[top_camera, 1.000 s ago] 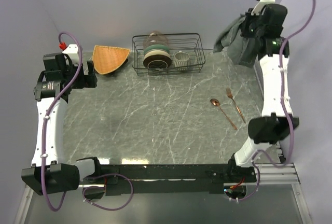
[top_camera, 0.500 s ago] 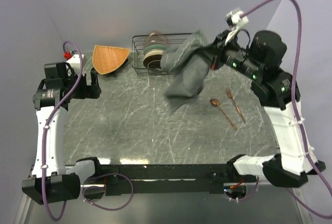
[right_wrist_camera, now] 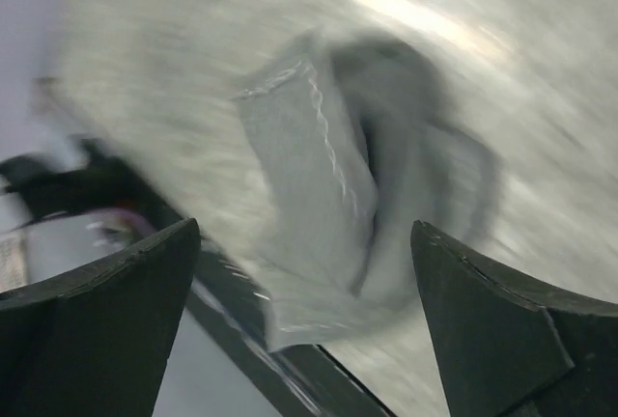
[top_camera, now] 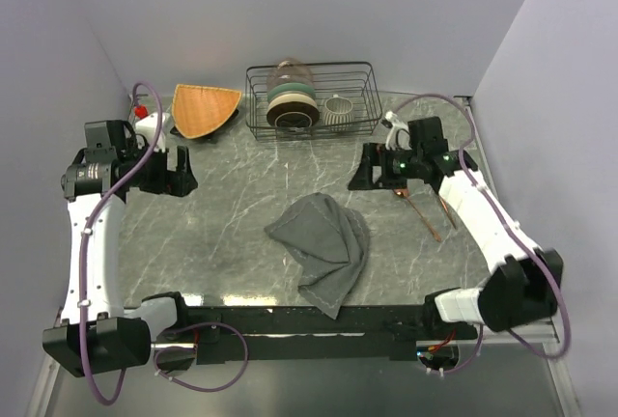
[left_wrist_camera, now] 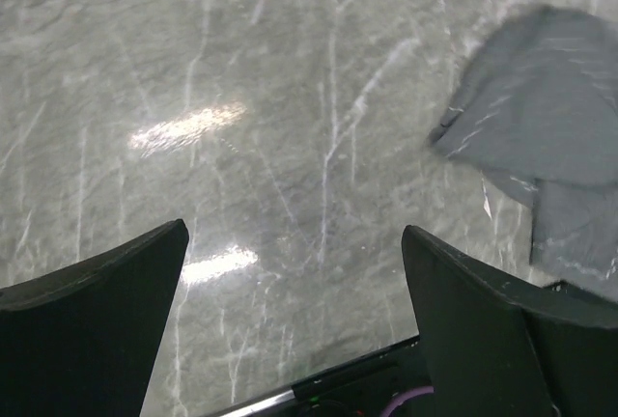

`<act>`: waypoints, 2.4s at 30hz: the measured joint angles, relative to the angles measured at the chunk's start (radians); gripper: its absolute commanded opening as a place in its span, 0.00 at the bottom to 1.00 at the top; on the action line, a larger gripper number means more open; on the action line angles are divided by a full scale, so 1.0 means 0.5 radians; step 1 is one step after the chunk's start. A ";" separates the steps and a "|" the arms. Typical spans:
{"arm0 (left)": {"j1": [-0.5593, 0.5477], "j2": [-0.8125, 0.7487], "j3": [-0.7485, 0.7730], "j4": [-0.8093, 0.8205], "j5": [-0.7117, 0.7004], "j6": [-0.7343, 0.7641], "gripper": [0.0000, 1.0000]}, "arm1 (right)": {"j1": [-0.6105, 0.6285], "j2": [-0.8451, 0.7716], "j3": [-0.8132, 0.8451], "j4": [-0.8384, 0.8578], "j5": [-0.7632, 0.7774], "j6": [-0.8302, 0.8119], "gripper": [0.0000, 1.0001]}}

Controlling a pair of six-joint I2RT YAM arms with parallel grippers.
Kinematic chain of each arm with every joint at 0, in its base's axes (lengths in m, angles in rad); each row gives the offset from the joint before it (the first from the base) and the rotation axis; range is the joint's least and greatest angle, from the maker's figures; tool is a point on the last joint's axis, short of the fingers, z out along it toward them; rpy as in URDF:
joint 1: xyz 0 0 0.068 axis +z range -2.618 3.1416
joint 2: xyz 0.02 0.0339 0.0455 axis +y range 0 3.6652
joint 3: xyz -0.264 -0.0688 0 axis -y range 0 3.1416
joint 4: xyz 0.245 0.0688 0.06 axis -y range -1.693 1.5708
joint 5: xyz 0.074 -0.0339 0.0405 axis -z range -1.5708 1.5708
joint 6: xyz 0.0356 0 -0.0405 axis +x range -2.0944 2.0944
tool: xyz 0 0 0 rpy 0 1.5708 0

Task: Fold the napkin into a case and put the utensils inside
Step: Move the crumpled napkin to the center of the board, then pick up the crumpled napkin from the center of the board.

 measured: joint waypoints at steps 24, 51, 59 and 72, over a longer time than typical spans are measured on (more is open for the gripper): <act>-0.552 1.051 -0.475 0.707 0.699 0.237 0.92 | 0.356 0.845 0.381 0.040 -0.083 -0.521 0.76; -0.396 0.897 -0.467 0.745 0.718 0.243 0.95 | 0.513 1.578 0.988 -0.150 -0.008 -0.412 0.63; -0.365 0.804 -0.493 0.739 0.719 0.245 0.96 | 0.532 1.578 0.907 -0.172 -0.011 -0.416 0.58; -0.362 0.695 -0.586 0.738 0.710 0.242 0.96 | 0.552 1.408 0.892 -0.179 -0.065 -0.494 0.04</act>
